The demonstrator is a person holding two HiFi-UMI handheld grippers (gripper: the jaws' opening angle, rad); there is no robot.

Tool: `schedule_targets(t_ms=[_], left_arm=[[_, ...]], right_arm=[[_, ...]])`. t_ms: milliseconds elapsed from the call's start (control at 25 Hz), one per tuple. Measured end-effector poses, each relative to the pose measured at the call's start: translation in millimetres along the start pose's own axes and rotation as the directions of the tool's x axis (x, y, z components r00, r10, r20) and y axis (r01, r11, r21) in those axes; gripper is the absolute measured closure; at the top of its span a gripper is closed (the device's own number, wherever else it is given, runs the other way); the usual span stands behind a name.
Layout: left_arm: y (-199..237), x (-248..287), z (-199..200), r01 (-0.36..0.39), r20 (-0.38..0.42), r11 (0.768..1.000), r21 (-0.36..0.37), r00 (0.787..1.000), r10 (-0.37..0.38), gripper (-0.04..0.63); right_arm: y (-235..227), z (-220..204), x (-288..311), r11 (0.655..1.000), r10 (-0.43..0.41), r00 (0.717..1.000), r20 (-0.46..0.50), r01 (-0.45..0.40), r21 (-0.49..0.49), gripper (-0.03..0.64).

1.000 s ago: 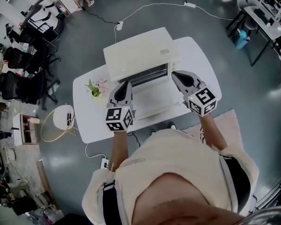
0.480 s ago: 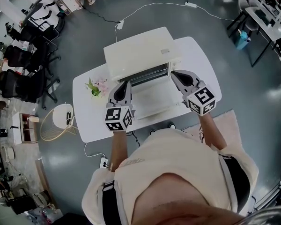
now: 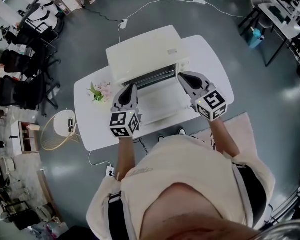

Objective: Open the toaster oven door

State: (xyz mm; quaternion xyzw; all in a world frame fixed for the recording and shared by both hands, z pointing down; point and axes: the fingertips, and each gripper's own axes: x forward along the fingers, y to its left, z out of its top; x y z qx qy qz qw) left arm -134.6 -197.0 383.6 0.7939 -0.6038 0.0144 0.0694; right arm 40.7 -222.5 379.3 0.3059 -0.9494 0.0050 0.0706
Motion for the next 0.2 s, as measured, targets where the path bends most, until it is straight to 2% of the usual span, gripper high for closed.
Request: schedule_targets(t_ms=[200], left_arm=[[6.7, 10.4, 18.0, -0.002, 0.045, 1.000, 0.003, 0.999, 0.002, 0.568]], right_arm=[[-4.8, -5.0, 3.0, 1.000, 0.003, 1.000, 0.014, -0.002, -0.011, 0.611]])
